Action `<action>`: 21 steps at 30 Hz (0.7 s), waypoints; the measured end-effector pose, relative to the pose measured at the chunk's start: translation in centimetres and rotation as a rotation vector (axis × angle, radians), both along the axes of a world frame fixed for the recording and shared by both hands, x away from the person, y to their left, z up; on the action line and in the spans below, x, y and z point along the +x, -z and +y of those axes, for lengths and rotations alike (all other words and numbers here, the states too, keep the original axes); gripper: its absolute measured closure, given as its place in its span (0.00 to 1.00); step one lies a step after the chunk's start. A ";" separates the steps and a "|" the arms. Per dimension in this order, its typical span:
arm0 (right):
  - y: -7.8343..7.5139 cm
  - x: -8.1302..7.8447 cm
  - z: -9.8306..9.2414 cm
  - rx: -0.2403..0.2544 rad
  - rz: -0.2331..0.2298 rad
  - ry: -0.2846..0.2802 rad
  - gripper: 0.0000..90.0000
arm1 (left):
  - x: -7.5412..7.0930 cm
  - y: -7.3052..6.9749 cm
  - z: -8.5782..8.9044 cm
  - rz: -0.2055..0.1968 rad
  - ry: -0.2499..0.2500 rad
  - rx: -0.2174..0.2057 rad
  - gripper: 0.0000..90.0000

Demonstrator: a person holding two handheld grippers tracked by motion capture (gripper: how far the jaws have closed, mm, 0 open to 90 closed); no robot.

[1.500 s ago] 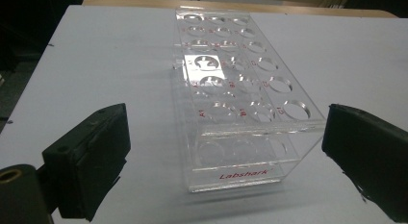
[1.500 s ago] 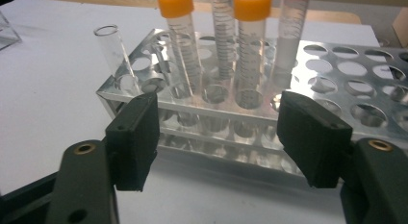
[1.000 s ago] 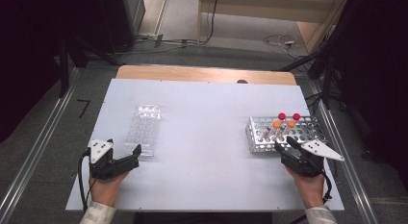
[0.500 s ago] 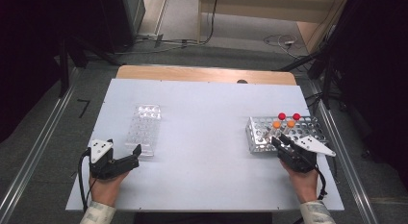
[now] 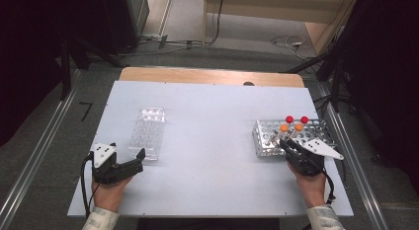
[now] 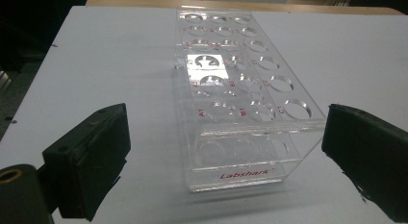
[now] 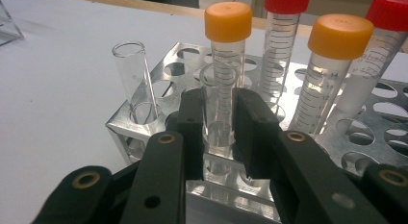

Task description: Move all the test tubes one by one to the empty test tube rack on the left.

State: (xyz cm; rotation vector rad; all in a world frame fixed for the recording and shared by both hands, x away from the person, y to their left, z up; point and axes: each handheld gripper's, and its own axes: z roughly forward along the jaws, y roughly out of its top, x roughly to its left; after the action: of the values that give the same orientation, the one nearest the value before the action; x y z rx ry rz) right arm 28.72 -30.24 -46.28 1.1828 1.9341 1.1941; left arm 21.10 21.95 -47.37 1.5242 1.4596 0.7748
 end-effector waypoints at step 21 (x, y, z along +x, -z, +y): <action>-2.7 -1.2 -0.5 0.035 -0.081 0.007 0.81 | -0.4 -0.4 -0.5 -0.030 0.000 0.061 0.04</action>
State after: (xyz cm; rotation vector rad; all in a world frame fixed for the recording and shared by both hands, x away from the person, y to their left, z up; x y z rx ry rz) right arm 27.55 -30.75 -43.63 1.1407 1.8550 1.2570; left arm 20.73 21.44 -46.98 1.5523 1.4253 0.8454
